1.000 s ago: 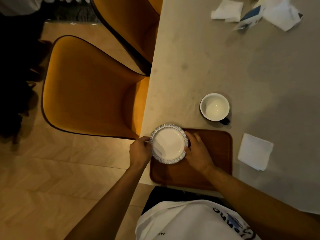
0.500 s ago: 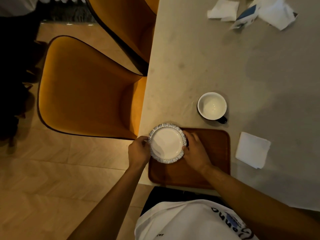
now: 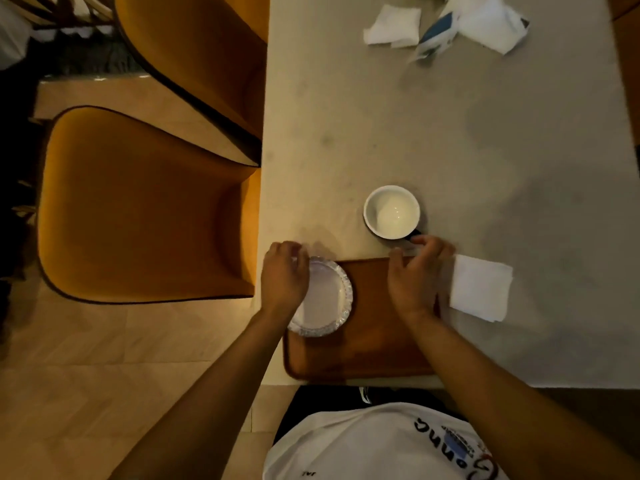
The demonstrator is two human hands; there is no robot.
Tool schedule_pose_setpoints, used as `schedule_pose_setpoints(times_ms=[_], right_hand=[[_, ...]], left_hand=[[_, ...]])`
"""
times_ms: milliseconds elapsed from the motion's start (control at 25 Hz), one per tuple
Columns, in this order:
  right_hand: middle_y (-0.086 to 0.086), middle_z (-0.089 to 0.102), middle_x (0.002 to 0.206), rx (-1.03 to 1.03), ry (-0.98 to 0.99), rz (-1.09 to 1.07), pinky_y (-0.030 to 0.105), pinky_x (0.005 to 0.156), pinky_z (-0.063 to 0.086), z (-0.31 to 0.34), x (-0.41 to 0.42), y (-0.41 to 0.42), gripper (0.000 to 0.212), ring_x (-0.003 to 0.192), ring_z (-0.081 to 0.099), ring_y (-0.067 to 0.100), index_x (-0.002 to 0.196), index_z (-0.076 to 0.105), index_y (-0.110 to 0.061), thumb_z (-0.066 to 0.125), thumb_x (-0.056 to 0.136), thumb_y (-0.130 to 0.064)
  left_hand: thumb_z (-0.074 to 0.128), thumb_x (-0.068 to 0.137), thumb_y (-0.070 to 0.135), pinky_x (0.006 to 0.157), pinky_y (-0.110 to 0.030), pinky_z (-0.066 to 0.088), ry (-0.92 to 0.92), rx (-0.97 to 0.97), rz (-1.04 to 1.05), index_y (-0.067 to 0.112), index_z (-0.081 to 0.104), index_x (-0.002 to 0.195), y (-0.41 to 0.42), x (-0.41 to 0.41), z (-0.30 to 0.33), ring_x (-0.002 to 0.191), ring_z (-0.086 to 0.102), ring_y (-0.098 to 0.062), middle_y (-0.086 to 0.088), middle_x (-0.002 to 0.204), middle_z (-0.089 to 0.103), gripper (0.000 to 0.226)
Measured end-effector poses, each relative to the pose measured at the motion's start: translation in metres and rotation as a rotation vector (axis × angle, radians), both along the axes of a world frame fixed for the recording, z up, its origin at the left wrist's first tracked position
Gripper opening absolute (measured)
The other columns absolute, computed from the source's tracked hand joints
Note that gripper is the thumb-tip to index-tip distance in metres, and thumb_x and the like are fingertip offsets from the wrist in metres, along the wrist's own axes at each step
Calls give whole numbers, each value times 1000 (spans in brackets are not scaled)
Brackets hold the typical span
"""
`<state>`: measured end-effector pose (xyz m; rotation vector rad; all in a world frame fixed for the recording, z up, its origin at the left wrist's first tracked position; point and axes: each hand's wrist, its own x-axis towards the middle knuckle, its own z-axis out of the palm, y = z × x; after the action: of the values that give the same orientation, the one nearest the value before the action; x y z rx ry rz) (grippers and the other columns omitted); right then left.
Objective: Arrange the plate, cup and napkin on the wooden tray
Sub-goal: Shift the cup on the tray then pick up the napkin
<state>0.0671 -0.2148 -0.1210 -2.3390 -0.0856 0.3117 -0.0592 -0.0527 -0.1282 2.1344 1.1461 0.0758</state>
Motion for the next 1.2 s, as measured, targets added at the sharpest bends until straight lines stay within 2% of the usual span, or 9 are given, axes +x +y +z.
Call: schedule_pose_setpoints(times_ms=[40,120,160,240,400,640,720,840,1200], right_hand=[[14,40,135,-1,20,-51,8,70,44,1,14,-1,42,96,48,12,124,43,-10,62,90,-25],[10,40,141,41,187,-101,31,78,56,-8,40,-1,53,109,55,24,136,39,-15,58,91,-36],[8,41,143,99,289,-105,43,80,59,-13,48,1,55,113,56,27,140,37,-18,57,92,-38],[5,47,144,199,423,-82,53,83,58,-19,56,2,55,119,56,29,144,37,-24,55,93,-34],[4,52,142,177,414,-30,45,101,50,-14,62,6,51,125,51,24,143,43,-25,52,94,-17],[3,57,136,188,401,42,29,90,47,1,61,-4,49,118,52,18,137,52,-21,50,91,-4],[2,60,133,193,418,94,33,91,51,4,61,-18,51,117,53,19,134,56,-23,52,88,-2],[-1,62,126,216,506,152,46,85,59,9,57,-45,54,117,57,26,131,59,-27,53,85,2],[-2,61,130,120,528,263,48,85,59,8,37,-85,58,119,53,25,131,59,-29,54,84,5]], left_hand=[[53,100,30,79,-30,46,-43,-65,-41,10,67,110,1,24,5,97,63,-27,-12,106,67,26],[53,97,35,86,-33,52,-78,-265,-61,12,65,117,1,73,5,100,65,-26,-11,113,69,32],[53,94,40,91,-40,54,-76,-379,-47,16,62,124,0,94,5,105,65,-26,-11,120,68,40],[51,82,49,94,-53,53,-68,-543,-33,23,56,132,-2,124,-7,113,63,-30,-10,128,64,57],[53,75,46,88,-56,56,-76,-572,-73,29,64,123,-6,144,-32,108,64,-33,-11,121,67,52],[55,78,34,78,-52,61,-102,-568,86,29,72,111,-16,122,0,91,72,-31,-7,107,73,37],[58,88,24,71,-48,63,-140,-609,121,20,70,116,-31,105,18,81,75,-28,-7,101,73,30],[60,94,11,71,-48,64,-167,-713,187,8,66,118,-55,79,27,83,74,-30,-16,98,72,26],[64,91,4,77,-53,62,-158,-875,282,4,62,123,-100,43,10,101,67,-33,-16,117,65,31]])
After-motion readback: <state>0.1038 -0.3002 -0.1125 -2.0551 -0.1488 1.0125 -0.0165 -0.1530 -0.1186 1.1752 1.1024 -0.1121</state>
